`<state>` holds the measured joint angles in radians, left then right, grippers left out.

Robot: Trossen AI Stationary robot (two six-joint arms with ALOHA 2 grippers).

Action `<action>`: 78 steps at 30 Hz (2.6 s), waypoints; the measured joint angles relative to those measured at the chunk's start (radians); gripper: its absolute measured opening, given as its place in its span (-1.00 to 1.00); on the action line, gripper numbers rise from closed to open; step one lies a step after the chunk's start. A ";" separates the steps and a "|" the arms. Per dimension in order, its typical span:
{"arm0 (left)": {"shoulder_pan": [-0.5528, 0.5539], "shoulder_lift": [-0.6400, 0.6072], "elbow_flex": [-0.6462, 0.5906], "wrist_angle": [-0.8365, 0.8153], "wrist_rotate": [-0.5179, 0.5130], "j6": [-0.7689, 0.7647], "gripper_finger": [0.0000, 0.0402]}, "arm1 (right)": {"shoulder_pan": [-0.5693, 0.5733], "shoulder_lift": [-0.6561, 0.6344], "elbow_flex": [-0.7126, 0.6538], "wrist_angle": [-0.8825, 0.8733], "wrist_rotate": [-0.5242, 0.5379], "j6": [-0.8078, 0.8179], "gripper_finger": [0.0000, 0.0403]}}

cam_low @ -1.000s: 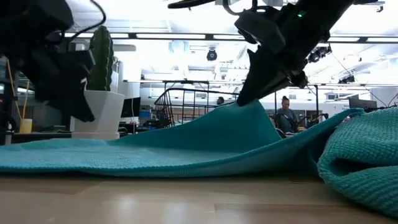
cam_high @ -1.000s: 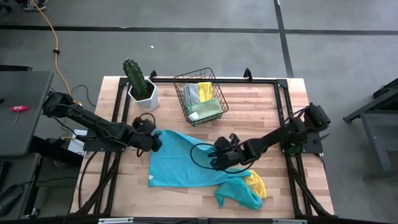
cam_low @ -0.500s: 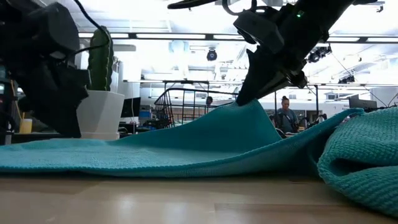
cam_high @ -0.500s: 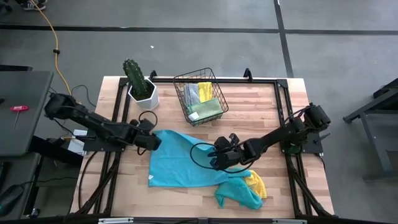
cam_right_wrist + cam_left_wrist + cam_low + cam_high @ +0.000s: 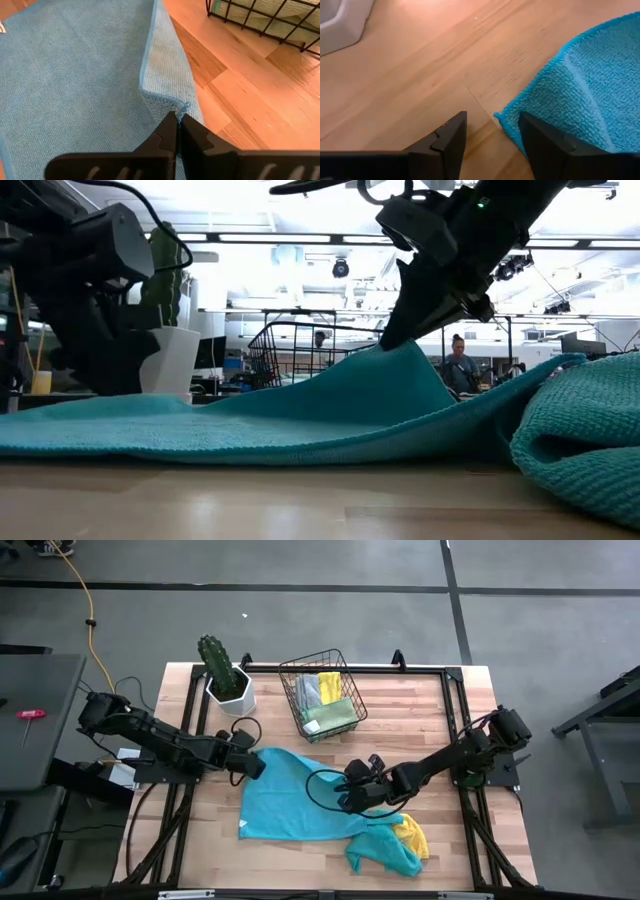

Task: Fold microfiber towels
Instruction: Fold the left blue microfiber cloth

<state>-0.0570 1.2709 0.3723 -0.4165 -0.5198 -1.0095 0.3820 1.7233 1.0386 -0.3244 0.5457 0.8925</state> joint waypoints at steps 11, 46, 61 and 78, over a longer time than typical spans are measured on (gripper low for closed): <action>0.000 0.000 0.001 -0.003 0.005 0.048 -0.90 | 0.000 0.000 0.000 0.000 -0.007 0.000 -1.00; -0.212 -0.377 0.146 -0.392 -0.407 0.096 -1.00 | -0.070 -0.158 0.000 -0.272 0.242 -0.030 -1.00; -0.113 -0.387 0.150 -0.402 -0.577 0.262 -1.00 | -0.178 -0.186 0.000 -0.264 0.333 -0.234 -1.00; -0.209 -0.443 0.149 -0.433 -0.568 0.248 -1.00 | -0.168 -0.206 0.000 -0.269 0.326 -0.273 -1.00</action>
<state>-0.2659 0.8280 0.5217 -0.8494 -1.0875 -0.7617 0.2141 1.5169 1.0386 -0.5930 0.8714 0.6197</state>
